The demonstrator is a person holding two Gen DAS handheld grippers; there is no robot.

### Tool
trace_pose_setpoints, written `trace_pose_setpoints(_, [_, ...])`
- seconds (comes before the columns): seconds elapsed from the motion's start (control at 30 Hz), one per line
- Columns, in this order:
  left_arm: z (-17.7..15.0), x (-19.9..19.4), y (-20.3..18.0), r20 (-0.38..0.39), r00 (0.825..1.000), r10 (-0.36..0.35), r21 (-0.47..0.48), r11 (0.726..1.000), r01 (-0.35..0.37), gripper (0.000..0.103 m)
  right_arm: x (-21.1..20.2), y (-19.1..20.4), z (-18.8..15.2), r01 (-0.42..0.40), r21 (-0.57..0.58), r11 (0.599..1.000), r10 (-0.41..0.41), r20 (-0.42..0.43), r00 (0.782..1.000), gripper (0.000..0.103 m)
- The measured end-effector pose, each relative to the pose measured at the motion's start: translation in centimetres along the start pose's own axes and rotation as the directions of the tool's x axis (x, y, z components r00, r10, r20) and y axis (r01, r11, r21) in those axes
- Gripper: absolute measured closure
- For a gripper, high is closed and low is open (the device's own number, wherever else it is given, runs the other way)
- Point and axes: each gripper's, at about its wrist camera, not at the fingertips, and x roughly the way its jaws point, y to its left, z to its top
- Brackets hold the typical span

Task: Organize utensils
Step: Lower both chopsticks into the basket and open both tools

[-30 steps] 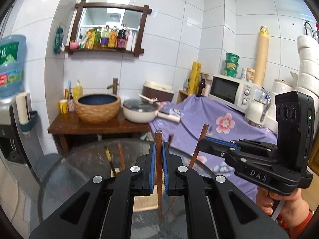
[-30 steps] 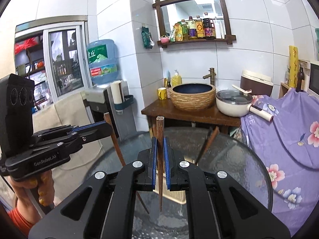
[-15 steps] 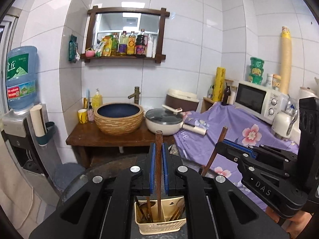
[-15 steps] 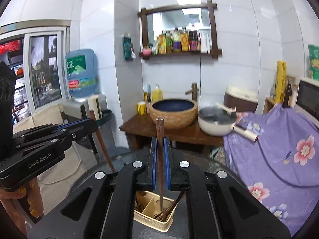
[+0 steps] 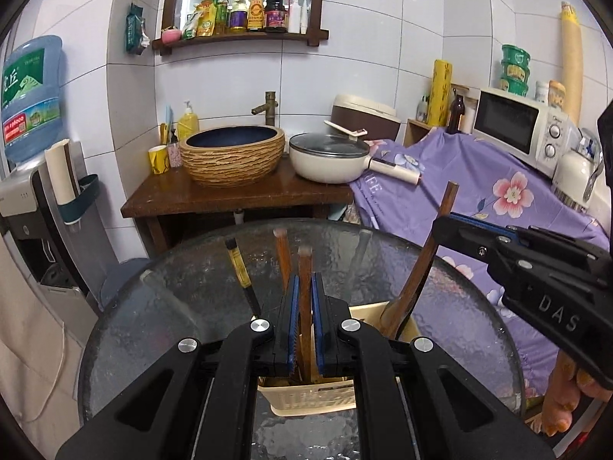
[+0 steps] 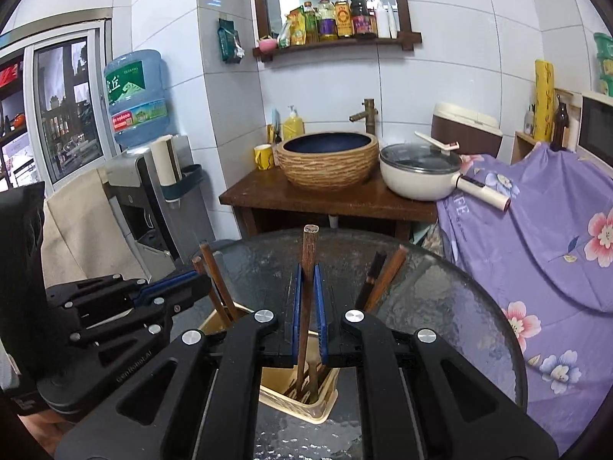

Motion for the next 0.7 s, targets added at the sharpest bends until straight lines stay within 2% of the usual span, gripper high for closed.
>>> trace_pose_setpoints(0.17, [-1.1, 1.1, -0.2, -0.028, 1.0, -0.002, 0.013, 1.0, 0.003, 0.098, 0.3, 0.0, -0.6, 0.005, -0.001, 1.0, -0.005, 0.011, 1.0, 0.095])
trace_pose_setpoints(0.3, [-1.5, 0.9, 0.3, -0.012, 1.0, -0.002, -0.009, 1.0, 0.002, 0.098, -0.1, 0.0, -0.8, -0.001, 0.006, 1.0, 0.001, 0.021, 1.0, 0.093])
trace_pose_setpoints(0.33, [-1.6, 0.7, 0.3, -0.007, 1.0, -0.005, -0.01, 1.0, 0.005, 0.098, -0.3, -0.1, -0.9, -0.005, 0.008, 1.0, 0.005, 0.028, 1.0, 0.086])
trace_pose_setpoints(0.37, [-1.7, 0.4, 0.3, -0.002, 1.0, -0.01, -0.008, 1.0, 0.01, 0.097, -0.7, -0.1, -1.0, -0.007, 0.01, 1.0, 0.007, 0.037, 0.999, 0.07])
trace_pose_setpoints(0.4, [-1.9, 0.0, 0.2, 0.004, 1.0, -0.015, -0.003, 1.0, 0.015, 0.096, -1.0, -0.3, -1.1, -0.007, 0.013, 1.0, 0.006, 0.048, 0.999, 0.063])
trace_pose_setpoints(0.43, [-2.0, -0.3, 0.1, 0.01, 1.0, -0.017, 0.0, 1.0, 0.017, 0.09, -1.7, -0.3, -1.3, -0.006, 0.016, 1.0, 0.004, 0.077, 0.997, 0.054])
trace_pose_setpoints(0.47, [-2.3, -0.8, 0.0, 0.023, 1.0, -0.018, 0.006, 1.0, 0.018, 0.077, -2.2, -0.3, -1.5, -0.007, 0.013, 1.0, 0.005, 0.092, 0.996, 0.053])
trace_pose_setpoints(0.5, [-2.6, -1.3, -0.2, 0.041, 0.999, -0.015, 0.011, 1.0, 0.015, 0.07, -2.9, -0.1, -1.8, -0.009, -0.002, 1.0, 0.009, 0.108, 0.994, 0.053])
trace_pose_setpoints(0.53, [-3.1, -1.9, -0.3, 0.064, 0.998, -0.007, 0.012, 1.0, 0.006, 0.051, -3.4, 0.0, -2.1, -0.01, -0.012, 1.0, 0.012, 0.118, 0.993, 0.052])
trace_pose_setpoints(0.57, [-3.4, -2.5, -0.4, 0.087, 0.996, 0.0, 0.01, 1.0, 0.0, 0.036, -4.0, 0.1, -2.5, -0.01, -0.022, 1.0, 0.013, 0.131, 0.991, 0.046])
trace_pose_setpoints(0.63, [-4.2, -3.3, -0.5, 0.119, 0.993, 0.002, 0.009, 1.0, -0.003, 0.026, -5.6, 0.4, -3.7, -0.004, -0.036, 0.999, 0.01, 0.169, 0.986, 0.038])
trace_pose_setpoints(0.67, [-5.0, -4.1, -0.5, 0.139, 0.99, -0.003, 0.011, 1.0, 0.002, 0.019, -6.5, 0.7, -4.5, 0.002, -0.046, 0.999, 0.007, 0.189, 0.982, 0.037])
trace_pose_setpoints(0.7, [-5.6, -4.7, -0.6, 0.152, 0.988, -0.007, 0.012, 1.0, 0.005, 0.016, -7.3, 1.0, -5.3, 0.009, -0.059, 0.998, 0.003, 0.205, 0.979, 0.037])
